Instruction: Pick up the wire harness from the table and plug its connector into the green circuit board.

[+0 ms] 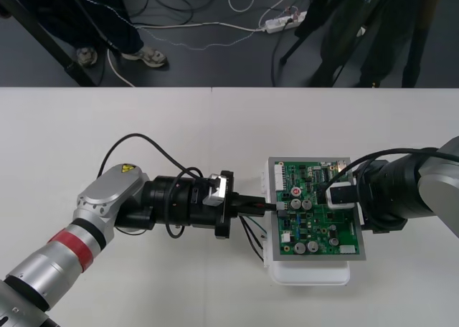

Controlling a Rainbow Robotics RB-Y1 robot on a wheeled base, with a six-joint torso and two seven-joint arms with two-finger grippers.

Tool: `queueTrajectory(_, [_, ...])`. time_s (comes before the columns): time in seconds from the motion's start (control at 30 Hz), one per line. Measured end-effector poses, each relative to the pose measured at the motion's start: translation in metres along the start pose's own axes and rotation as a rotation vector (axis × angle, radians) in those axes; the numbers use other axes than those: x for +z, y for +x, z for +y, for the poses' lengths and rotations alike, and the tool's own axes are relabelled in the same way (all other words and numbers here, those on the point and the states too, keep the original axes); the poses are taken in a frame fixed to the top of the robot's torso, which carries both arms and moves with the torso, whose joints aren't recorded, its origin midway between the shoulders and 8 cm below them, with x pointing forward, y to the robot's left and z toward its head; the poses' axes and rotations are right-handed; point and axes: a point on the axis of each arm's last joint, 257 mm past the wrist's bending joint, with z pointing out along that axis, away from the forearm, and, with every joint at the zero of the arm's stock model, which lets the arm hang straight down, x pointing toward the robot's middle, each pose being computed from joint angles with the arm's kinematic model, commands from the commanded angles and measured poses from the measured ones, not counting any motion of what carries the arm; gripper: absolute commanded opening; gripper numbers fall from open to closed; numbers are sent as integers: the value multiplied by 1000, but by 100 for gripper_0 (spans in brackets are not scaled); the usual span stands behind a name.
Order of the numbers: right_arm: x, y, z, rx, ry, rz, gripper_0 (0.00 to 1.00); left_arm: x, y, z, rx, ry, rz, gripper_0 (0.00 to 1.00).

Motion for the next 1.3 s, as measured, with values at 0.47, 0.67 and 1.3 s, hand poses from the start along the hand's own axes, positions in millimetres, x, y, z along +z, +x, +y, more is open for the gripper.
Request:
queueTrajectory(0.47, [0, -1, 0, 49, 0, -3, 100, 2, 2, -3, 0, 9, 6, 0])
queueTrajectory(0.67, [0, -2, 0, 65, -1, -4, 100, 2, 4, -4, 3, 14, 14, 0])
queueTrajectory(1.3, [0, -2, 1, 67, -4, -6, 100, 3, 8, -9, 4, 28, 25, 0])
